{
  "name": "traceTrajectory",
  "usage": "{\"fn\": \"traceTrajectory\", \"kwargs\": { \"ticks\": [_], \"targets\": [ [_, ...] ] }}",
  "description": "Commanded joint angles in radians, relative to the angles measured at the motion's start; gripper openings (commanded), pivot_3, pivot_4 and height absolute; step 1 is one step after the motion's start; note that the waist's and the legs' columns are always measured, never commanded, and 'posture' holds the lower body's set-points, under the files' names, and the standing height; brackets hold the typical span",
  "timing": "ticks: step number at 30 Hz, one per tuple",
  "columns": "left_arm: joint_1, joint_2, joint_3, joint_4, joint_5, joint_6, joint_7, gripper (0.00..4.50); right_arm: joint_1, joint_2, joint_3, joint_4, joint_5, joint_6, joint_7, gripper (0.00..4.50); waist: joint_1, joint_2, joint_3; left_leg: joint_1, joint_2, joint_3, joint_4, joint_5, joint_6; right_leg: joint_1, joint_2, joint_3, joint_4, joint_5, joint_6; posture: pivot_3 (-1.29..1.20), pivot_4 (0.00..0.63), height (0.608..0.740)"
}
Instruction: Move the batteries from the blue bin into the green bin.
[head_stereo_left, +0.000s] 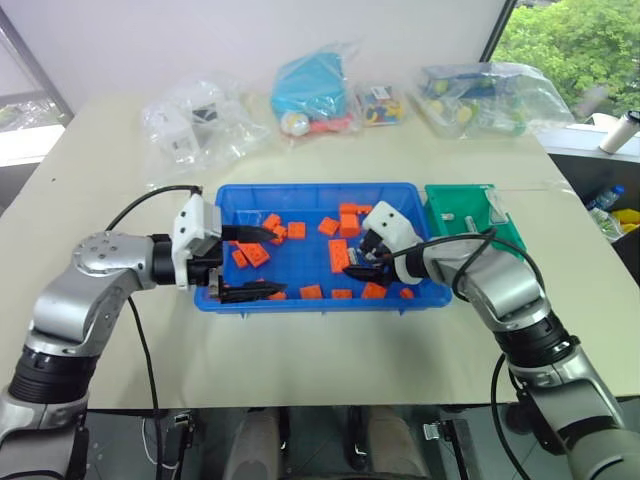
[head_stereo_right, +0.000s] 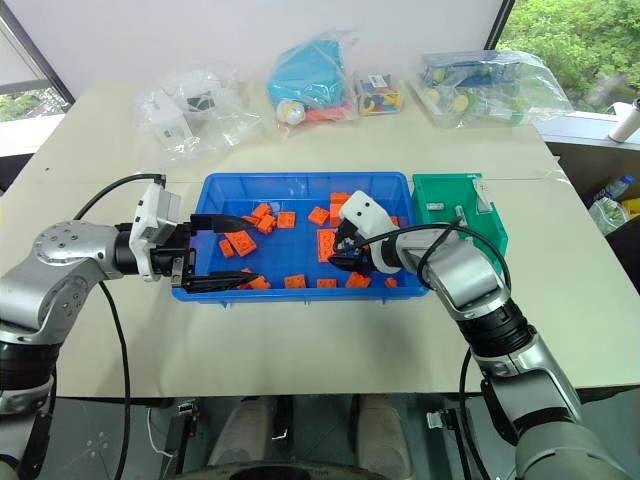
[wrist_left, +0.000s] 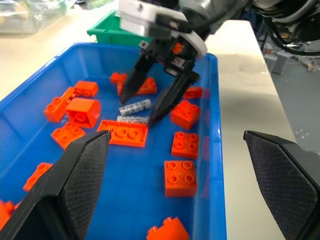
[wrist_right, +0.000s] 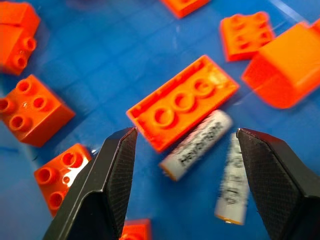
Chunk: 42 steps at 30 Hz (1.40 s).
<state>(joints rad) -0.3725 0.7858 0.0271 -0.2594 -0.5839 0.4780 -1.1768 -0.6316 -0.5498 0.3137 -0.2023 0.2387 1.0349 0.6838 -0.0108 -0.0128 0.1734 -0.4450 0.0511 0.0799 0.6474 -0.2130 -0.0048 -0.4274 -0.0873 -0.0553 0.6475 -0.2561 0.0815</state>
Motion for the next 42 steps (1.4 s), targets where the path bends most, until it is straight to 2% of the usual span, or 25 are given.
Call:
{"fn": "traceTrajectory", "kwargs": {
  "ticks": [1, 10, 15, 18, 21, 23, 30, 33, 37, 42],
  "targets": [
    [-0.005, 0.016, 0.040, -0.034, -0.022, 0.008, 0.007, 4.50, -0.004, -0.018, 0.014, -0.016, -0.009, -0.040, 0.024, 3.24, 0.000, 0.000, 0.000, 0.000, 0.000, 0.000, 0.000, 0.000, 0.000, 0.000, 0.000, 0.000, 0.000, 0.000, 0.000, 0.00, 0.150, 0.736],
    [-0.020, 0.019, 0.036, -0.024, -0.027, 0.012, 0.014, 4.50, -0.001, -0.076, 0.057, 0.028, -0.041, -0.100, 0.086, 3.24, 0.000, 0.000, 0.000, 0.000, 0.000, 0.000, 0.000, 0.000, 0.000, 0.000, 0.000, 0.000, 0.000, 0.000, 0.000, 0.00, 0.150, 0.736],
    [-0.047, 0.015, 0.026, -0.004, -0.022, 0.008, 0.011, 4.50, -0.017, -0.069, 0.095, 0.113, -0.096, -0.170, 0.097, 3.24, 0.000, 0.000, 0.000, 0.000, 0.000, 0.000, 0.000, 0.000, 0.000, 0.000, 0.000, 0.000, 0.000, 0.000, 0.000, 0.00, 0.150, 0.736],
    [-0.068, 0.011, 0.020, 0.006, -0.020, 0.011, 0.011, 4.50, -0.020, -0.052, 0.103, 0.139, -0.111, -0.192, 0.098, 2.45, -0.001, -0.001, 0.000, 0.001, 0.000, 0.000, 0.000, 0.000, 0.000, 0.001, 0.000, 0.000, 0.000, 0.000, 0.000, 0.00, 0.150, 0.736],
    [-0.082, 0.010, 0.014, 0.019, -0.016, 0.008, 0.008, 4.50, -0.019, -0.044, 0.097, 0.138, -0.115, -0.190, 0.100, 0.94, 0.000, -0.001, 0.000, 0.001, 0.000, 0.000, 0.000, 0.000, 0.000, 0.001, 0.000, 0.000, 0.000, 0.000, 0.000, 0.00, 0.150, 0.736],
    [-0.090, 0.010, 0.011, 0.031, -0.013, 0.005, 0.003, 4.50, -0.016, -0.043, 0.084, 0.125, -0.110, -0.175, 0.101, 0.08, 0.000, -0.001, 0.000, 0.001, 0.000, 0.000, 0.001, 0.000, 0.000, 0.001, 0.000, 0.000, 0.000, 0.000, 0.000, 0.00, 0.150, 0.736],
    [-0.114, 0.004, 0.000, 0.055, -0.005, 0.002, -0.005, 4.50, -0.002, -0.090, 0.006, 0.042, -0.085, -0.107, 0.100, 0.01, 0.002, -0.001, 0.000, 0.001, 0.000, 0.000, 0.001, 0.000, 0.000, 0.001, 0.000, 0.000, 0.000, 0.000, 0.000, 0.00, 0.150, 0.736],
    [-0.121, -0.002, -0.006, 0.057, -0.003, 0.005, -0.007, 4.50, -0.033, -0.144, -0.133, -0.010, -0.029, -0.019, 0.106, 0.01, 0.004, 0.000, 0.000, 0.000, 0.000, 0.000, 0.001, 0.000, 0.000, 0.001, 0.000, 0.000, 0.000, 0.000, 0.000, 0.00, 0.150, 0.736],
    [-0.119, -0.006, -0.012, 0.053, -0.002, 0.006, -0.014, 4.50, -0.051, -0.282, -0.332, -0.018, 0.026, 0.061, 0.122, 0.01, 0.010, 0.000, 0.000, 0.000, 0.000, 0.000, 0.001, 0.000, 0.000, 0.001, 0.000, 0.000, 0.000, 0.000, 0.000, 0.00, 0.150, 0.736],
    [-0.122, -0.016, -0.017, 0.062, 0.003, 0.004, -0.022, 4.50, 0.011, -0.423, -0.430, -0.003, 0.024, 0.068, 0.114, 0.01, 0.020, 0.000, 0.000, 0.001, 0.000, 0.000, 0.000, 0.000, 0.000, 0.000, 0.000, 0.000, 0.000, 0.000, 0.000, 0.00, 0.150, 0.736]
  ]
}}
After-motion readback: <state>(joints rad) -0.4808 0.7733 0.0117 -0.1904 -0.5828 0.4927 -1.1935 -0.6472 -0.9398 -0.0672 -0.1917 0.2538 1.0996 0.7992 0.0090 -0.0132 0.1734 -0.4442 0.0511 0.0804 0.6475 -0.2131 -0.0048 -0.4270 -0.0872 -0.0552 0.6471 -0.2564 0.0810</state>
